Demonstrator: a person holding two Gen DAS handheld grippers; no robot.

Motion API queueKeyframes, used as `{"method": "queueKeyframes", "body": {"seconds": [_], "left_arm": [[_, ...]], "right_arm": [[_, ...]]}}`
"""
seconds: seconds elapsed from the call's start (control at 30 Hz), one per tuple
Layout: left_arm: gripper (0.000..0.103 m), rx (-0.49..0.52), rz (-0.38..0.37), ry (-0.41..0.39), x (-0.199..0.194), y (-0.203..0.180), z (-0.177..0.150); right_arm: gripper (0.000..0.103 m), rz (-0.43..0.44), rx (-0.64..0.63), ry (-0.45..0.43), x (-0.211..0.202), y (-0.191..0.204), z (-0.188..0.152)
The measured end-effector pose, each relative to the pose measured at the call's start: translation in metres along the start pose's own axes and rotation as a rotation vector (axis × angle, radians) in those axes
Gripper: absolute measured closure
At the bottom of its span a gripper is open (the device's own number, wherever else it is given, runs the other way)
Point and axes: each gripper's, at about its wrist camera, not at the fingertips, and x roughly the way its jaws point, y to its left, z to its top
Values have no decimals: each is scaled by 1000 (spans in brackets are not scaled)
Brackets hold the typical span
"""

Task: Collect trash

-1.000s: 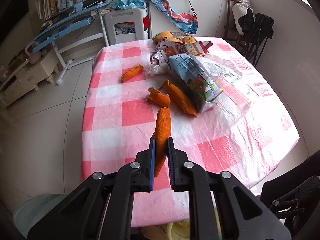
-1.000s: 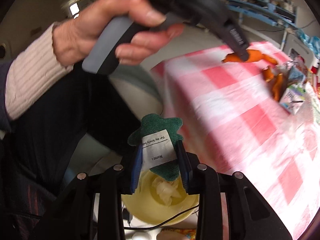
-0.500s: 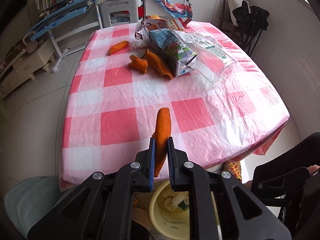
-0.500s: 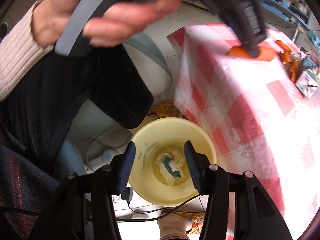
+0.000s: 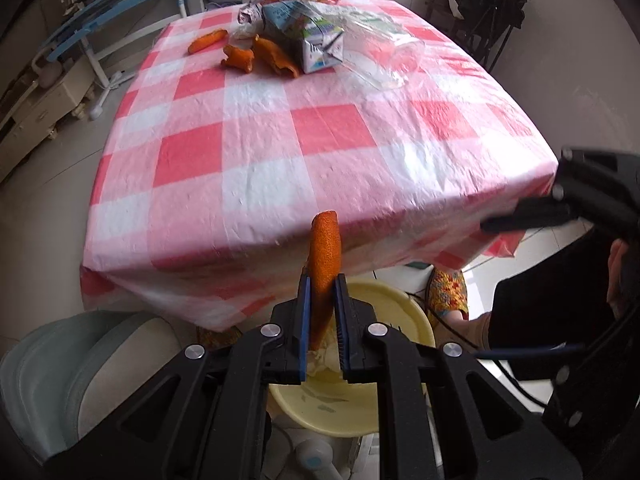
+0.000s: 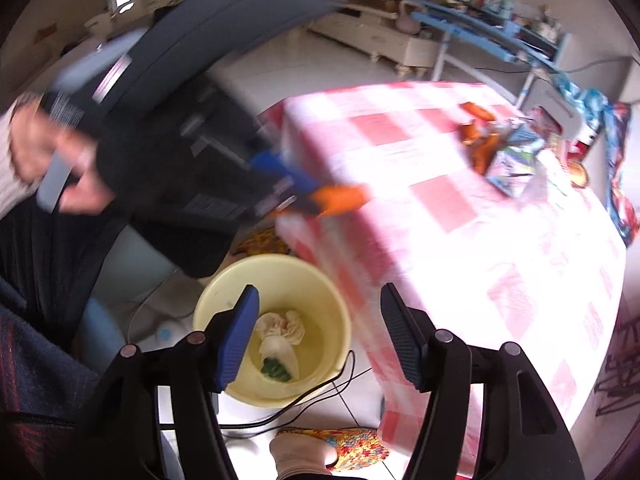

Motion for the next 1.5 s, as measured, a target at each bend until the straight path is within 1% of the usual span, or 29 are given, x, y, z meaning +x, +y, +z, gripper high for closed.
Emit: {"method": "queueKeyframes", "body": {"seconds": [0.13,0.17,0.2,0.23,0.27,0.3,0.33,0.47,0.53,0.67,0.8,0.87,0.93,1.03,1.5], "left_arm": [[90,28,-26,104,12,-17,-25],[88,39,-19,120,14,-21,-30],[80,49,-12,130,15,-24,-34],[67,54,-1,136,15,-25,-36],[60,51,14,125,13,-24,-36],[50,42,29,107,10,-23,-36],[47,20,38,84,6,-18,-34],[47,-111,23,13,-5,7,-27],[47,-148,22,-26,-11,13,-24],[47,-205,60,-94,-19,25,-21],[47,-289,78,-133,-22,40,-20],[47,-319,74,-151,-24,45,-21],[47,-339,70,-169,-26,50,-22],[47,-355,63,-174,-27,53,-23],[45,-380,70,-196,-28,55,-22]], "right_arm": [[42,-19,22,-15,-6,-4,-3],[42,-21,20,-15,-7,-4,-4],[42,-23,18,-16,-8,-4,-4],[42,-22,15,-16,-8,-2,-5],[42,-21,13,-17,-7,0,-5],[42,-21,11,-18,-7,1,-6],[42,-23,10,-19,-7,1,-6],[42,-33,12,-18,-5,5,-8],[42,-35,13,-20,-5,6,-10],[42,-34,24,-25,-5,6,-10],[42,-37,15,-17,-2,8,-11],[42,-37,8,-12,0,10,-11],[42,-38,4,-10,1,10,-11],[42,-43,5,-10,1,10,-11],[40,-56,2,-15,3,12,-10]]}}
